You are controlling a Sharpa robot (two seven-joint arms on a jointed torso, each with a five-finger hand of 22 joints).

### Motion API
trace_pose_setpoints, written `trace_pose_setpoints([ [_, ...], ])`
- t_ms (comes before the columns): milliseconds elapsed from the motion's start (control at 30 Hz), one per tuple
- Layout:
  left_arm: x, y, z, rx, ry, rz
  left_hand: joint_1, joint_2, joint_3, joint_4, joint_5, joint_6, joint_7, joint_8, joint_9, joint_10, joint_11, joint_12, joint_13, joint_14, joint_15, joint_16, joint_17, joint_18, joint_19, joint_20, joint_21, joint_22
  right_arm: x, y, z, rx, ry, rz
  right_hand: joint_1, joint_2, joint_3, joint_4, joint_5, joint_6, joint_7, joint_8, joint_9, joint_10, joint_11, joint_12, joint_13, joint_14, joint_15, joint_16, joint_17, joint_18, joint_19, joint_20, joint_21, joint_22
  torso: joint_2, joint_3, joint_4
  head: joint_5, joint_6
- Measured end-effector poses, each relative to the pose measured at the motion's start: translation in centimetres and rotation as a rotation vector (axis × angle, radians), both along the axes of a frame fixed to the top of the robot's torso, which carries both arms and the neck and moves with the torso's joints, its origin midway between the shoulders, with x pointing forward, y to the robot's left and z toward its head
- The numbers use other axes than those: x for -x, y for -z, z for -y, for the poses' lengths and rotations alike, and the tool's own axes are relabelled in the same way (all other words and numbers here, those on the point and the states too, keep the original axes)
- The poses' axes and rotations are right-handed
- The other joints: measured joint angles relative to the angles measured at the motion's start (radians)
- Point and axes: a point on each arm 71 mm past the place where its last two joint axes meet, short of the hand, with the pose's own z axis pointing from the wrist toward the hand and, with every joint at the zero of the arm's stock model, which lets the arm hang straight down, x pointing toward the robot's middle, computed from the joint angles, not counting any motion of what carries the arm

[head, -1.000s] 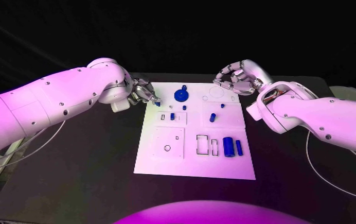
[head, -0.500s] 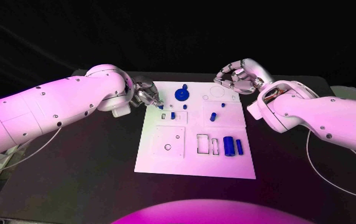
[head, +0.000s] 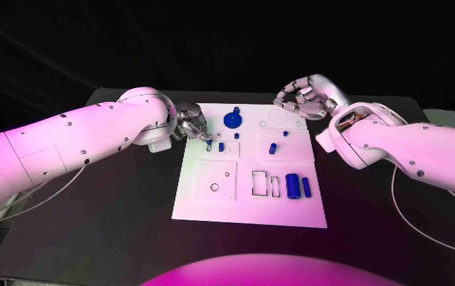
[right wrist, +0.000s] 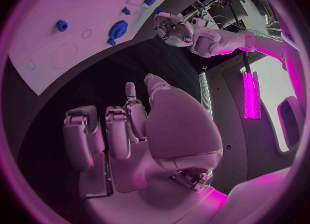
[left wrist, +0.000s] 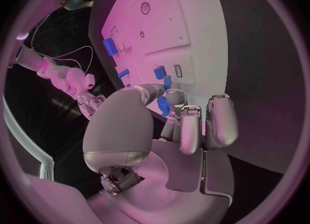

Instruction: Assemble the parts on the task board

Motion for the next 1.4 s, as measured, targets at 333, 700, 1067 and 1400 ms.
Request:
trace_pose_setpoints([
  [333,-0.2,0.6,0.0,-0.019,0.006,-0.018,-0.003,-0.003,0.000,0.000,0.000,0.000,0.000,0.000,0.001,0.000,0.000,0.000,0.001,0.000,0.000,0.000,0.000,0.000,0.000,0.000,0.000,0.000,0.0,0.0,0.0,-0.002,-0.001,0.002,0.000,0.000,0.004,-0.001,0.004,-0.001,0.001,0.000,0.001,-0.008,-0.002,-0.019,0.000,0.000,0.000,-0.014,0.000,0.000,0.000,0.000,-0.016,0.000,0.000,0.0000,0.0000,-0.003,-0.002],
  [700,-0.2,0.9,0.0,-0.035,0.015,-0.034,-0.006,-0.006,0.000,0.000,0.000,0.000,0.000,0.000,0.001,0.000,0.000,0.000,0.001,0.000,0.000,0.000,0.000,0.000,0.000,0.000,0.000,0.001,-0.1,-0.2,0.2,-0.037,0.007,0.026,-0.018,-0.048,0.123,-0.002,0.018,-0.064,0.022,0.004,0.020,-0.350,0.015,-0.687,-0.479,-0.128,0.005,-0.598,-0.436,0.164,-0.260,0.002,-0.958,-0.387,0.000,-0.0002,0.0012,-0.005,-0.004],
  [1067,-0.2,1.4,0.2,-0.044,0.019,-0.046,-0.008,-0.008,0.000,0.000,-0.001,-0.001,0.002,0.000,0.001,0.000,0.000,0.000,0.001,0.000,0.000,0.000,0.000,0.000,0.000,0.000,0.000,0.001,-0.2,-0.4,0.5,-0.104,0.025,0.038,-0.028,-0.069,0.202,-0.003,0.018,-0.101,0.053,-0.006,0.017,-0.402,0.052,-0.912,-0.766,-0.211,0.042,-1.011,-0.597,0.164,-0.269,0.031,-1.270,-0.669,-0.001,-0.0007,0.0004,-0.003,-0.006],
  [1400,-0.2,1.6,0.3,-0.052,0.020,-0.040,-0.012,-0.012,0.045,-0.045,0.001,0.001,0.000,0.000,0.000,0.000,0.000,0.005,0.001,0.000,0.000,0.000,0.000,0.000,0.000,0.000,0.000,0.001,-0.3,-0.4,0.7,-0.152,0.035,0.035,-0.023,-0.082,0.229,-0.006,0.022,-0.099,0.078,-0.029,-0.028,-0.375,0.088,-1.057,-1.003,-0.283,0.090,-1.272,-0.726,0.164,-0.314,0.082,-1.449,-0.870,0.000,0.0001,0.0005,-0.005,-0.007],
])
